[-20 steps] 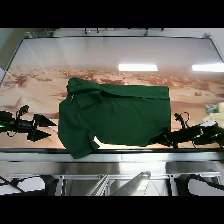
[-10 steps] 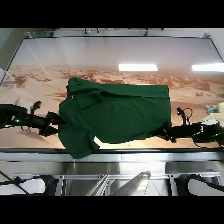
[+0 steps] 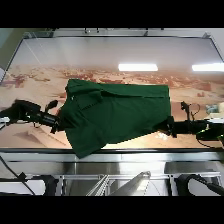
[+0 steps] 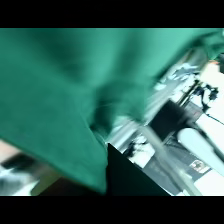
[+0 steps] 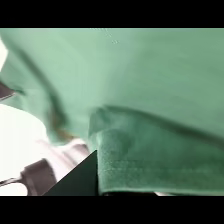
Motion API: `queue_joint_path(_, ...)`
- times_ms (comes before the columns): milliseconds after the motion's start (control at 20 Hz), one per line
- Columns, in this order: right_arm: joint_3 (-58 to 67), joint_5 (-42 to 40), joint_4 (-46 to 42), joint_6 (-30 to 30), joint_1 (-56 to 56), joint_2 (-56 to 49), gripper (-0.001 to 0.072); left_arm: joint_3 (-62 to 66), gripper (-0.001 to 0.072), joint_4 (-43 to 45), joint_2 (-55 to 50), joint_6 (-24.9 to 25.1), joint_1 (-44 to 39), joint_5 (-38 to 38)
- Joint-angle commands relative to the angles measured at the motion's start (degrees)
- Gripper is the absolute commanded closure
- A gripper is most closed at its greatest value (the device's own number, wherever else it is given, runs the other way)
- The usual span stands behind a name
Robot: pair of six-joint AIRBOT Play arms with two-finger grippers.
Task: Fold the shirts.
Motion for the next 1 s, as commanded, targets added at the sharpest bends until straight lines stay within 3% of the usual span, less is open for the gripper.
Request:
queue_joint_path(0, 5.1, 9.7, 7.7, 0.0, -4.0, 8.3, 0.0692, 7.0, 0.0679, -8.6, 8.6, 0.9, 2.4, 9.2)
queue_joint_path(150, 13.8, 13.6, 21.5, 0.0, -12.0, 18.6, 0.0692, 17.3, 0.0679, -15.8, 19.7, 1.4, 6.5, 13.2)
queue_joint_path(350, 24.6, 8.5, 41.7, -1.3, -25.1, 31.0, 0.0692, 35.6, 0.0677, -22.0, 32.4, 1.7, 15.1, 11.1)
queue_joint_path(650, 36.9, -1.7, 44.7, -2.8, -29.9, 35.6, 0.0692, 57.6, 0.0677, -23.1, 38.8, 1.8, 25.9, 5.8)
queue_joint_path(950, 40.1, -4.0, 42.9, -2.7, -29.8, 34.4, 0.0692, 72.0, 0.0676, -22.7, 30.4, -0.2, 17.6, 7.2)
